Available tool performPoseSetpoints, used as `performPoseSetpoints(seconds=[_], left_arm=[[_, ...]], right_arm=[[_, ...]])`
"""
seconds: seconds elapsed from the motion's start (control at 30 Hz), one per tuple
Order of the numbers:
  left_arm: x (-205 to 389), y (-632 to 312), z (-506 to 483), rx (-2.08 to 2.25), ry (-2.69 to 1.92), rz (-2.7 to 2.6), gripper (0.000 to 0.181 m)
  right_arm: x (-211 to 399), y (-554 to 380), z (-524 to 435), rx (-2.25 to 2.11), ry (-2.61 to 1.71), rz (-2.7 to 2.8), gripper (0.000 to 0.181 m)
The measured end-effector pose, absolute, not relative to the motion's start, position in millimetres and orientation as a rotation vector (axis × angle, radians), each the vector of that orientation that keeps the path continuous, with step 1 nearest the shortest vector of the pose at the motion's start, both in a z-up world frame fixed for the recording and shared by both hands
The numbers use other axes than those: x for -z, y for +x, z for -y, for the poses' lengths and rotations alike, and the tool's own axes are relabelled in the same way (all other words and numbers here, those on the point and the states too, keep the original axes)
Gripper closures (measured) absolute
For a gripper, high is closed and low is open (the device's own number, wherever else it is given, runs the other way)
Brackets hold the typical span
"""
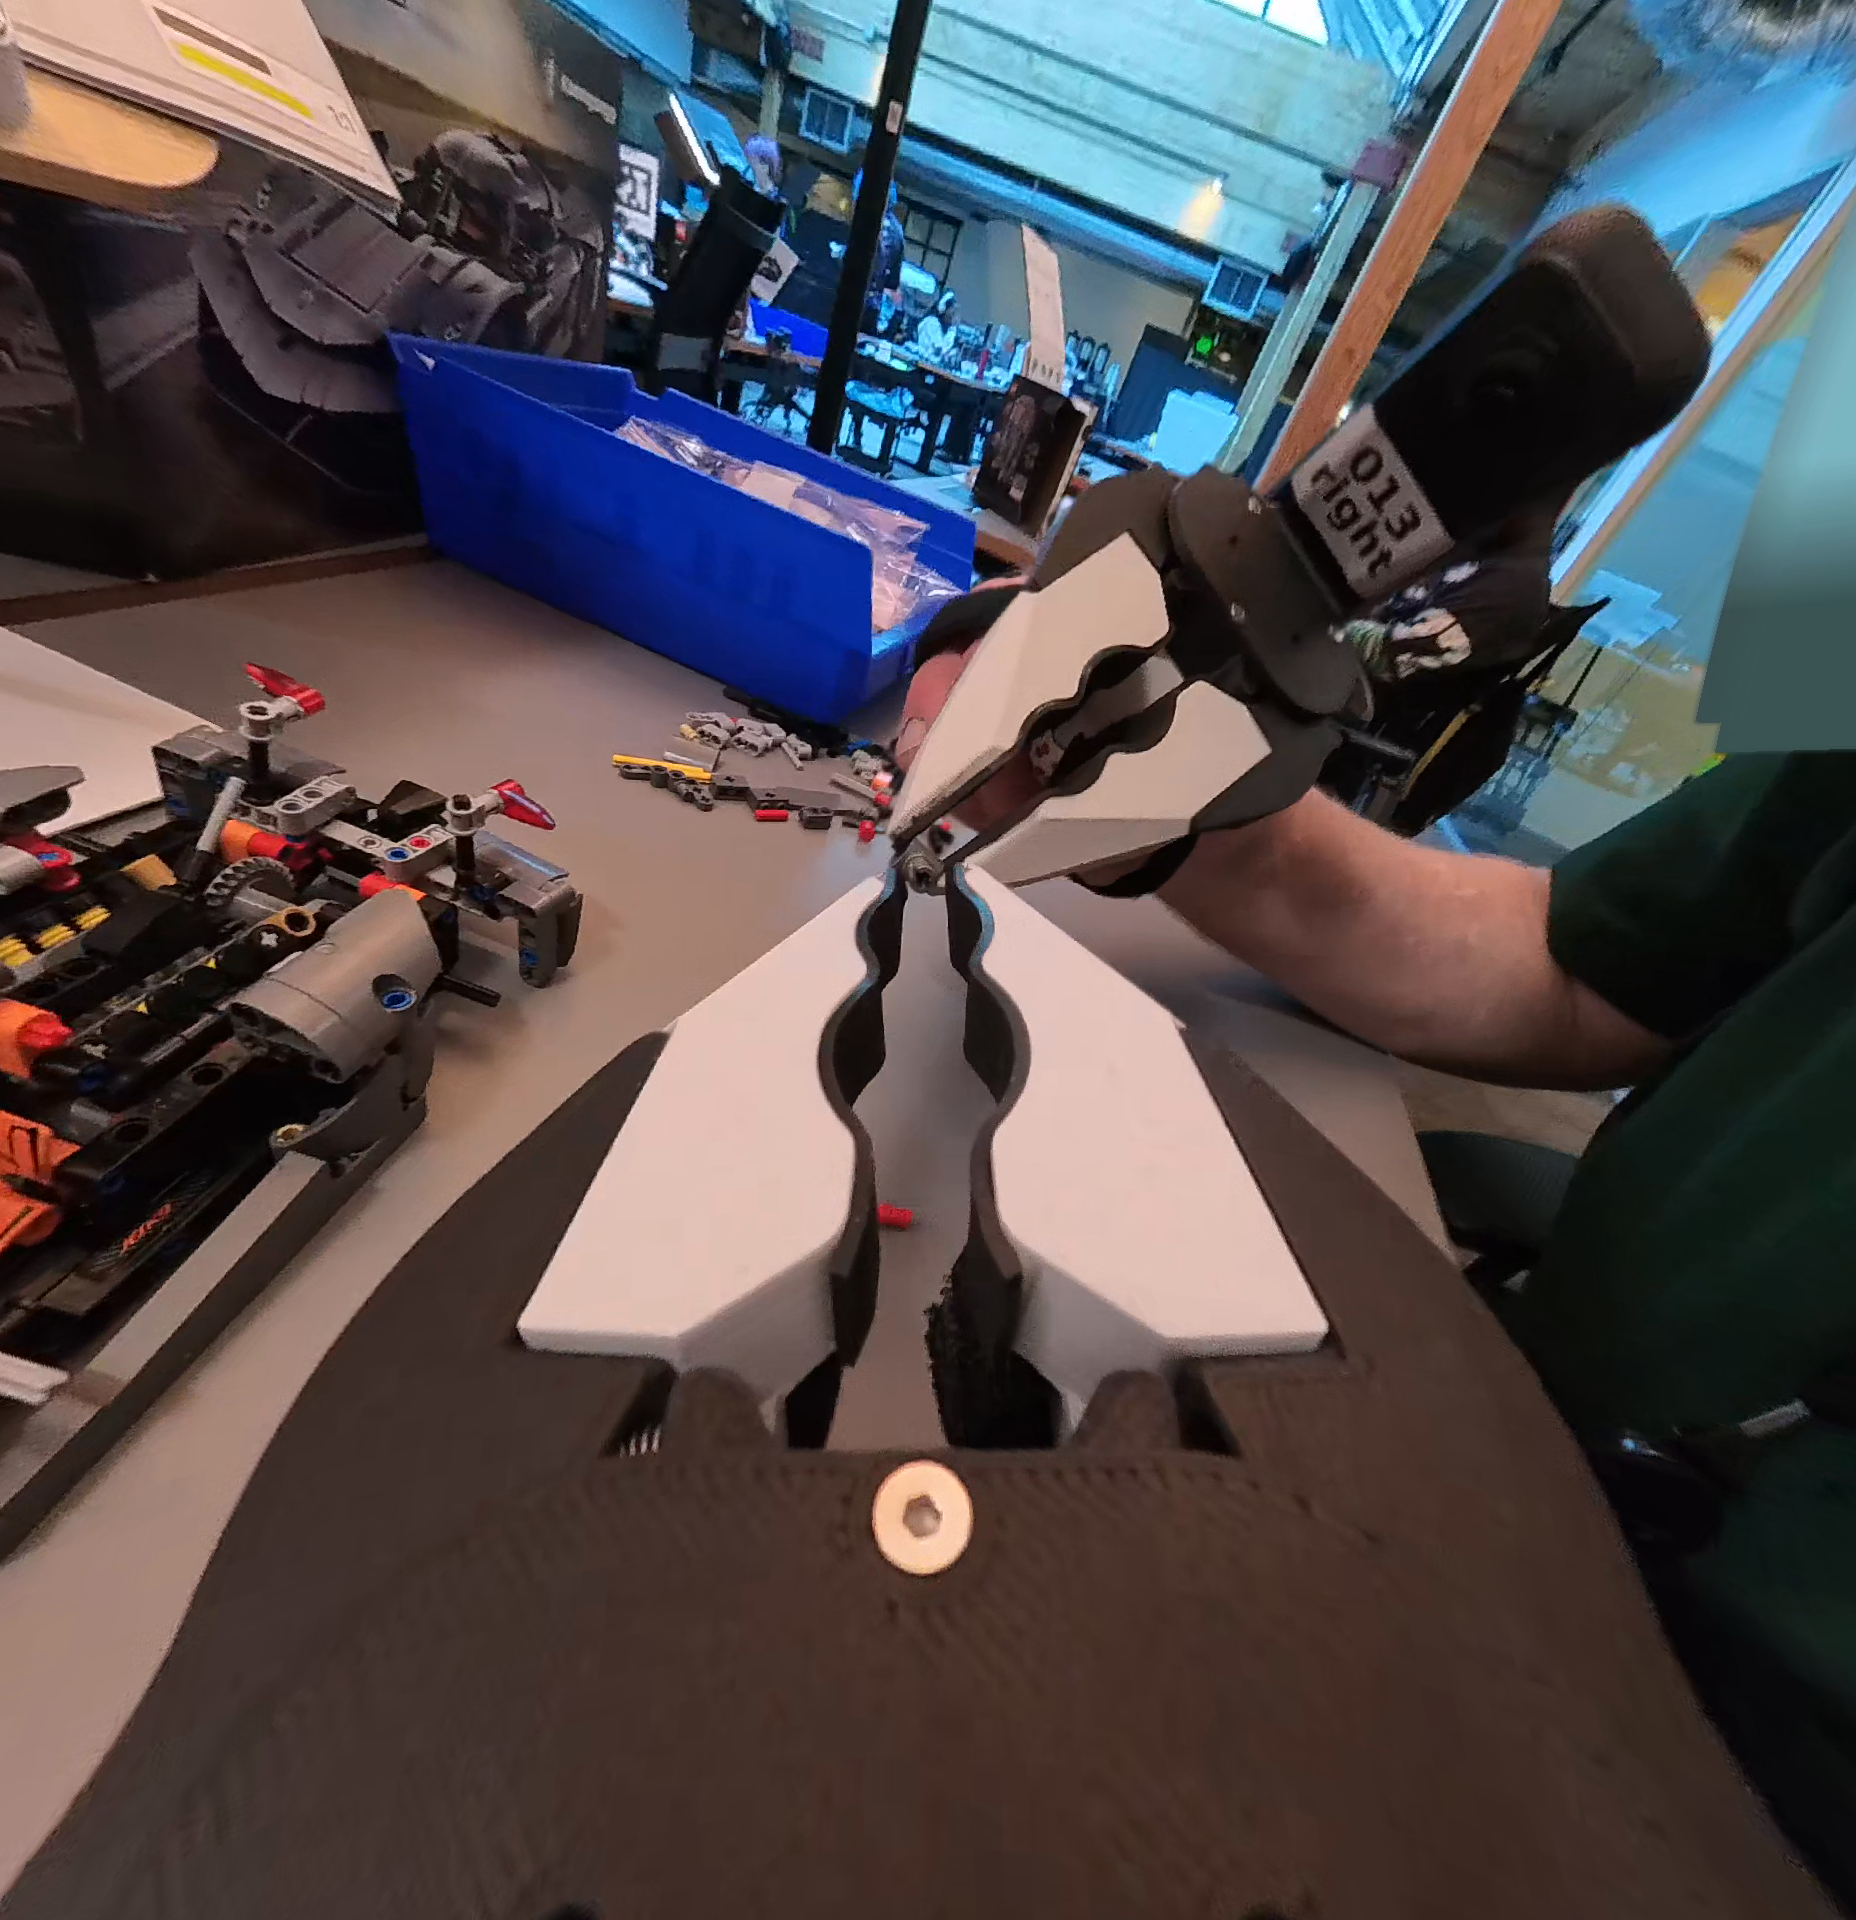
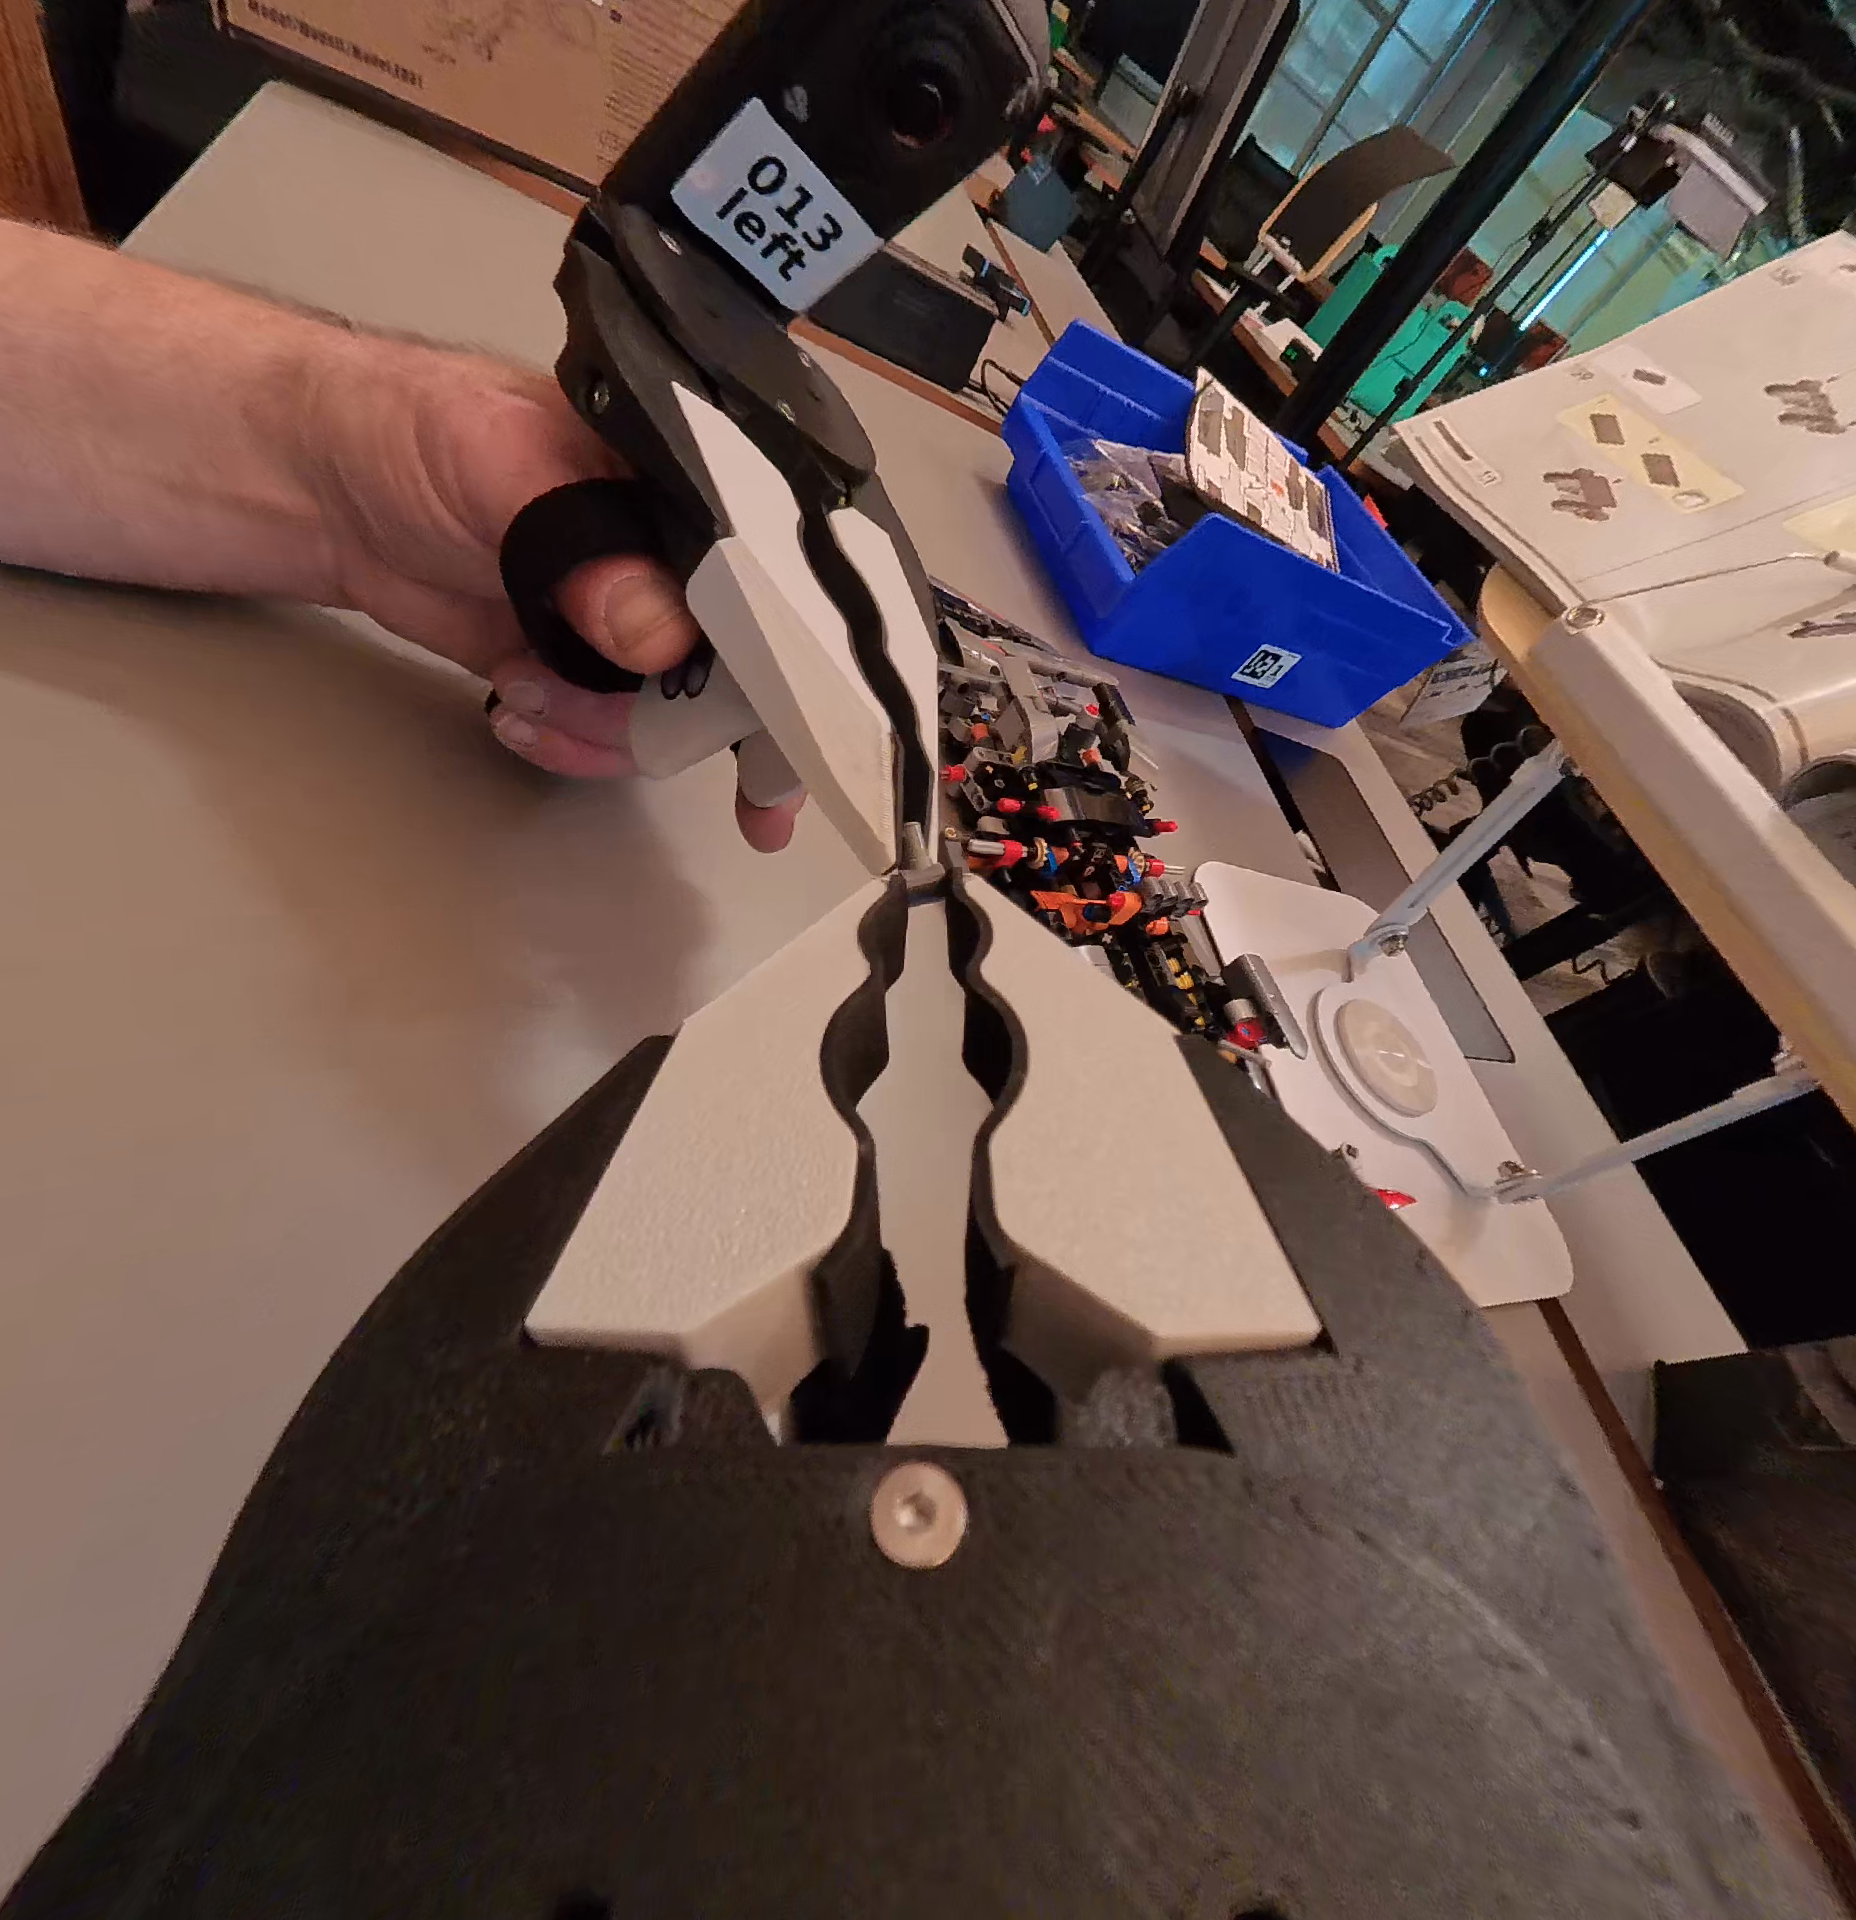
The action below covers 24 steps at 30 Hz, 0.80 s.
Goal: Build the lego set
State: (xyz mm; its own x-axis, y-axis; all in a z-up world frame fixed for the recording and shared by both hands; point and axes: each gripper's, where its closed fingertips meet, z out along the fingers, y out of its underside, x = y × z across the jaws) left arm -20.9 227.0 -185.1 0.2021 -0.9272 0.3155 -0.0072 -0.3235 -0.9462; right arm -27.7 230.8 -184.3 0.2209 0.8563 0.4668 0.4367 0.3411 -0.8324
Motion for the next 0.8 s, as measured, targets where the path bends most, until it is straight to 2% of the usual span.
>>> performPoseSetpoints(seconds=[0.17, 0.43, 0.67, 0.8], left_arm=[[182.4, -20.9, -228.6, 1.354, -1.568, -0.856, 0.171], [182.4, -21.0, -227.3, 1.361, -1.56, -0.86, 0.177], [186.0, -24.7, -232.0, 1.11, -1.549, -0.945, 0.177], [184.2, -27.5, -231.7, 0.949, -1.507, -1.013, 0.177]], right_arm=[[183.5, -27.8, -231.6, -0.296, -1.223, 1.432, 0.176], [181.8, -29.2, -229.7, -0.196, -1.168, 1.448, 0.176], [179.2, -29.6, -226.7, -0.303, -1.188, 1.42, 0.168], [181.7, -24.1, -226.6, -0.434, -1.278, 1.415, 0.171]])
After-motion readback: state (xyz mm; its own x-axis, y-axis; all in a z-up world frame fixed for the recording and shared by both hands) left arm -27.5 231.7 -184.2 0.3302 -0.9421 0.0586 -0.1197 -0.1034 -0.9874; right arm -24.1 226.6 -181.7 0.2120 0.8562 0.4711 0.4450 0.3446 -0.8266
